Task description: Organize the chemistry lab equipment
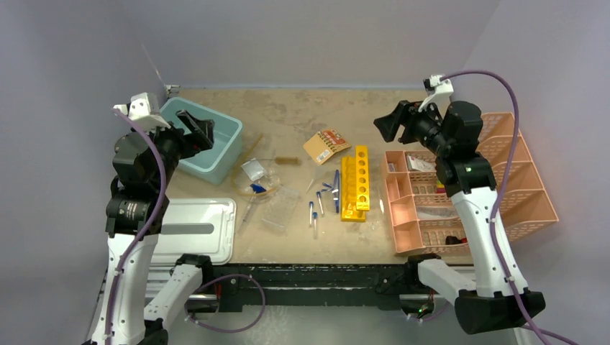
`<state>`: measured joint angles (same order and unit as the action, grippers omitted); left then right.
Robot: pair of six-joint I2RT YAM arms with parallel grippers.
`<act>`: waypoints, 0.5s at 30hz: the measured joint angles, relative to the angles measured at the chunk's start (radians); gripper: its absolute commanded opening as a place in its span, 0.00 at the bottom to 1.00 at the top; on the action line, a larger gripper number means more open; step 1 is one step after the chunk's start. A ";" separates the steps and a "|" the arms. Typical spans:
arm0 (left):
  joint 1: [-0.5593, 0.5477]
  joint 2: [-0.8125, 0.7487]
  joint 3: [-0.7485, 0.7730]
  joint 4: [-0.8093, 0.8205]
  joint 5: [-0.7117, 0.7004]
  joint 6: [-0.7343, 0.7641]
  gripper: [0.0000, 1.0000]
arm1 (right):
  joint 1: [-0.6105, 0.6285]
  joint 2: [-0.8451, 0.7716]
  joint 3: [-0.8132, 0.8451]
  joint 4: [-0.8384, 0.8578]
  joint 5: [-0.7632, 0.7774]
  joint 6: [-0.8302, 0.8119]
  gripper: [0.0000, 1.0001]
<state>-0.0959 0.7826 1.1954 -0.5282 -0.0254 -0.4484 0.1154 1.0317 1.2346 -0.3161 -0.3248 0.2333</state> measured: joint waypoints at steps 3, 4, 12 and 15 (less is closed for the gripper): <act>-0.003 0.000 0.000 0.019 0.013 0.000 0.89 | 0.000 0.003 -0.001 0.024 -0.035 -0.005 0.73; -0.004 0.001 -0.001 0.026 0.019 0.000 0.89 | 0.000 0.003 -0.002 0.031 -0.041 -0.007 0.73; -0.005 -0.004 -0.046 0.092 0.041 -0.037 0.93 | 0.006 0.017 -0.018 0.060 -0.100 -0.014 0.74; -0.006 -0.002 -0.069 0.097 0.059 -0.042 0.96 | 0.034 0.035 -0.022 0.071 -0.114 -0.014 0.73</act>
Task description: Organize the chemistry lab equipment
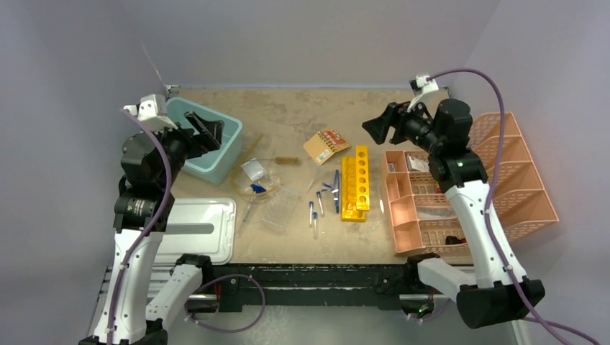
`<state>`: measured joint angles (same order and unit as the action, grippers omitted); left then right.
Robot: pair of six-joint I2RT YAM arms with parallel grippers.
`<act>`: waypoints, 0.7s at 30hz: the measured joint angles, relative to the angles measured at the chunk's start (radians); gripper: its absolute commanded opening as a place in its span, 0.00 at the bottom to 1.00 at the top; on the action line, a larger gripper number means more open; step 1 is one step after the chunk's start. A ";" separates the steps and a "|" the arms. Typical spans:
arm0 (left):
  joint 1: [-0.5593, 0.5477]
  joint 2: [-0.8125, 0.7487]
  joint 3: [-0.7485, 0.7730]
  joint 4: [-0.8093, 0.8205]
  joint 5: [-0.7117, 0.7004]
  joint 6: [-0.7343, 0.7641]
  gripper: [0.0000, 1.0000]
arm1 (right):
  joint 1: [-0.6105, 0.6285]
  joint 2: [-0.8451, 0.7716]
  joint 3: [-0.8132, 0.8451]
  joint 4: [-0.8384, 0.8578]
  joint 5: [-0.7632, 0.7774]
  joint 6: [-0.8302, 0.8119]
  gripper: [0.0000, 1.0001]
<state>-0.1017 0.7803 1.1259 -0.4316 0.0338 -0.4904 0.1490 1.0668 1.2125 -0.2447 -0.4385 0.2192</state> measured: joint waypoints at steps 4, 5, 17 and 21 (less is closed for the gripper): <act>-0.001 0.008 -0.057 0.029 0.090 -0.013 0.96 | 0.092 0.045 -0.005 0.014 0.010 0.000 0.72; -0.002 0.008 -0.077 0.034 0.110 -0.019 0.96 | 0.128 0.063 -0.006 0.016 0.019 -0.001 0.71; -0.007 0.060 -0.202 -0.044 0.202 -0.053 0.84 | 0.452 0.388 -0.018 0.017 0.285 0.051 0.67; -0.027 0.096 -0.249 -0.048 0.194 -0.084 0.79 | 0.511 0.501 -0.016 0.028 0.325 0.079 0.66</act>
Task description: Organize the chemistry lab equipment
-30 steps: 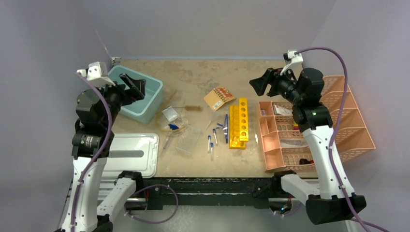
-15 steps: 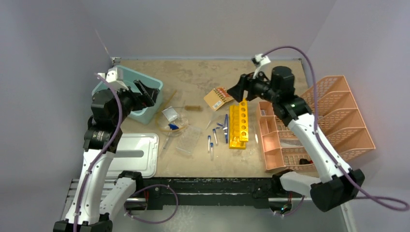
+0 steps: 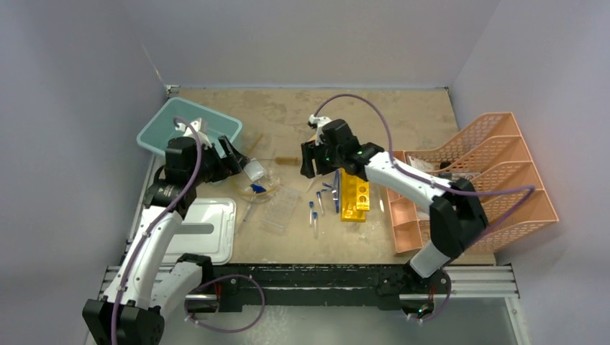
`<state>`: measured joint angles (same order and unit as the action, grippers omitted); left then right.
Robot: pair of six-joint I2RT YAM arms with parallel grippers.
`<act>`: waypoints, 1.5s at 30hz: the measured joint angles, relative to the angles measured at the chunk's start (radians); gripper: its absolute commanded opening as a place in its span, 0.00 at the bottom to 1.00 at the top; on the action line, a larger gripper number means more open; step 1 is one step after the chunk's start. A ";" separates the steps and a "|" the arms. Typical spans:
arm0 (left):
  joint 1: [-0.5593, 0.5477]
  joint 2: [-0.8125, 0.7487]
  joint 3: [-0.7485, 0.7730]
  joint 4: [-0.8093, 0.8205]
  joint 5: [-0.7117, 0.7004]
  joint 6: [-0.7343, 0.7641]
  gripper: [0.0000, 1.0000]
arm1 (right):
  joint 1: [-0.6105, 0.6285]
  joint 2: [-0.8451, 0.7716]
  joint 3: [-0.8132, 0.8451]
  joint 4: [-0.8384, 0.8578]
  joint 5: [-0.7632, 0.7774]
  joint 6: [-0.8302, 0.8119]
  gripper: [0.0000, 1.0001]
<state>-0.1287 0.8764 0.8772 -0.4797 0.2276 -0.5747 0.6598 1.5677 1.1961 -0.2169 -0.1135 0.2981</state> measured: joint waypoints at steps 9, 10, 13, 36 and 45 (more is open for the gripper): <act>-0.171 0.127 -0.076 0.029 -0.134 -0.060 0.82 | 0.111 0.178 0.064 0.042 0.047 0.094 0.61; -0.205 0.154 -0.069 0.031 -0.162 -0.061 0.84 | 0.112 0.170 0.057 0.054 0.055 0.110 0.59; -0.291 0.270 -0.030 0.031 -0.253 -0.061 0.86 | 0.105 0.126 0.023 0.090 0.103 0.140 0.56; -0.399 0.808 0.288 -0.005 -0.438 -0.042 0.69 | -0.050 -0.174 -0.222 0.179 0.228 0.199 0.62; -0.405 0.883 0.351 -0.081 -0.448 -0.042 0.43 | -0.050 -0.176 -0.222 0.193 0.230 0.199 0.62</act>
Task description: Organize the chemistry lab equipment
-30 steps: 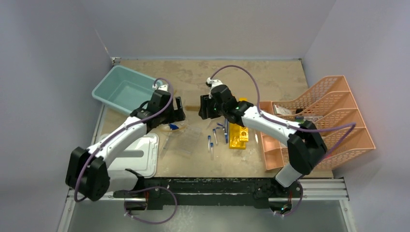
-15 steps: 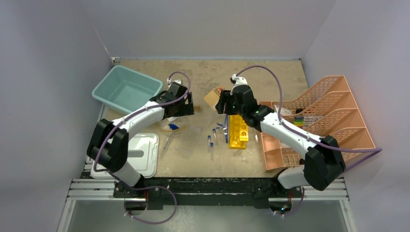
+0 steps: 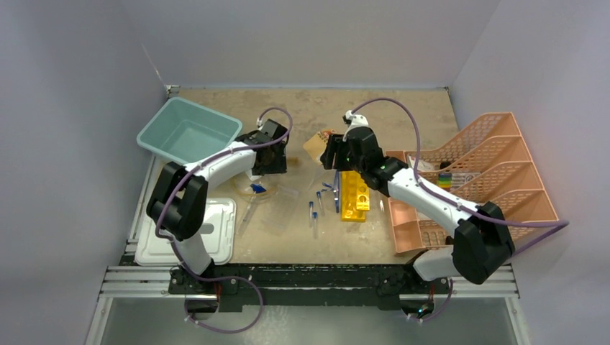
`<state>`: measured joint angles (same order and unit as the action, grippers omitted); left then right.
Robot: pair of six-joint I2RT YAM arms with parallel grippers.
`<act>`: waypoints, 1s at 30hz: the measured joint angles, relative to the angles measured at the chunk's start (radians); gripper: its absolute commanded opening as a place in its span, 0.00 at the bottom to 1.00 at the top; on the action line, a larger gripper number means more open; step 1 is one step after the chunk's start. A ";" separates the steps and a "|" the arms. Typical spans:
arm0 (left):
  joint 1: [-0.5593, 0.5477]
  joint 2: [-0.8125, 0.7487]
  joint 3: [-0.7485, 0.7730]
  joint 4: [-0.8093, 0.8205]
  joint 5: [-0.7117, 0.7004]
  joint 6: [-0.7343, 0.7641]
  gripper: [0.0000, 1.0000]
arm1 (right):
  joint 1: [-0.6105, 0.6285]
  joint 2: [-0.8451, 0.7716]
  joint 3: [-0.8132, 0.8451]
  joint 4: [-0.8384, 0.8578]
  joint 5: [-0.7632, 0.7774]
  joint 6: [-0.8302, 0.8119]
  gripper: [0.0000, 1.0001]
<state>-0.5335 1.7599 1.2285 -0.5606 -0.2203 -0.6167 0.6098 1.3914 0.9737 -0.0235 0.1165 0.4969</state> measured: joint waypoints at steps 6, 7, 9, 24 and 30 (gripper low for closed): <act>-0.001 -0.002 0.049 -0.054 -0.019 0.004 0.42 | 0.000 -0.043 -0.001 0.000 0.017 0.000 0.62; -0.001 -0.007 0.058 -0.057 -0.018 0.007 0.42 | 0.000 -0.055 -0.001 0.000 0.023 0.000 0.62; -0.002 -0.034 0.070 -0.063 -0.013 0.011 0.43 | 0.000 -0.075 -0.001 0.000 0.029 -0.001 0.63; 0.381 -0.264 0.298 -0.154 -0.015 0.087 0.47 | -0.002 -0.140 -0.001 -0.018 0.041 -0.003 0.63; 0.605 -0.245 0.289 -0.166 -0.017 0.098 0.46 | -0.002 -0.120 0.005 -0.032 0.031 -0.012 0.63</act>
<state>0.0715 1.5150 1.5177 -0.7261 -0.2375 -0.5182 0.6075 1.2716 0.9783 -0.0555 0.1471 0.4847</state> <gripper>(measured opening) 0.578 0.627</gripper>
